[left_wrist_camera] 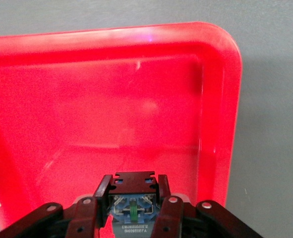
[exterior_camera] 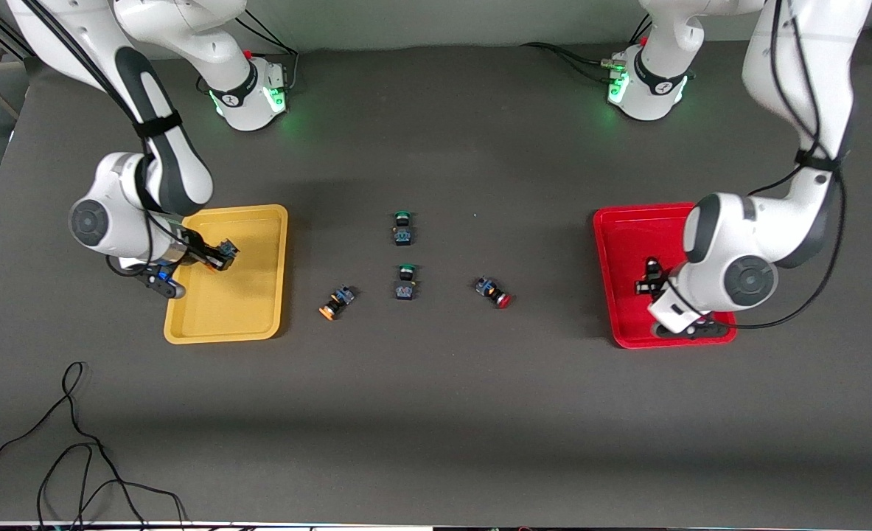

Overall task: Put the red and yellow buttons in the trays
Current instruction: 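Place the yellow button in the yellow tray while the left gripper places red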

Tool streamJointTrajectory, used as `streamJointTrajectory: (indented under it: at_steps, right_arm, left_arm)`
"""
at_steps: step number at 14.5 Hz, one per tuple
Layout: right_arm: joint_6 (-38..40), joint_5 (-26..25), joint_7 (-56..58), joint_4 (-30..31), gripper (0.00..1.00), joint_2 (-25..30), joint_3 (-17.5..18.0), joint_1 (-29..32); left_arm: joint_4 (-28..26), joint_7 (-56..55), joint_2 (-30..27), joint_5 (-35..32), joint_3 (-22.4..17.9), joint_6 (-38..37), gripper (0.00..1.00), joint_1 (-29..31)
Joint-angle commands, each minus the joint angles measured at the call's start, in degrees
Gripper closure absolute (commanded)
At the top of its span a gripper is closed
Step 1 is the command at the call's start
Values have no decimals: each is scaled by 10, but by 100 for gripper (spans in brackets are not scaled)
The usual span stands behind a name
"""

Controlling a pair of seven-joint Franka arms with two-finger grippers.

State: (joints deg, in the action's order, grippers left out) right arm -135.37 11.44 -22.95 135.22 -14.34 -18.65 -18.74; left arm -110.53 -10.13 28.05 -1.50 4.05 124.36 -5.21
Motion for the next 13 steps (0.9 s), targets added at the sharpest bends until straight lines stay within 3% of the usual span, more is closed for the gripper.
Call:
streamJointTrajectory:
  at_steps: [1,2,3,4,5,9,13]
  right_arm:
    - [-31,22,16,11,67,-27,-2,-3]
    - [-29,22,16,11,63,-27,-2,-2]
    - [-25,22,15,11,54,-26,-2,-2]
    - [-25,23,15,11,16,-26,-2,-2]
    - [-25,31,16,11,0,-24,-2,-2]
    - [-3,37,1,-18,0,18,9,-6]
    - [119,37,-112,-164,0,18,62,-13]
  left_arm:
    - [-17,0,11,-10,0,40,72,-8]
    - [-18,1,11,-17,-1,39,56,-7]
    - [-14,1,11,-25,-2,30,9,-5]
    - [-11,2,5,-27,-4,19,0,-2]
    - [-7,3,-10,-27,-4,-2,0,-2]
    - [60,-7,-60,-19,2,-132,0,-9]
    - [87,-110,-75,20,3,-132,0,-60]
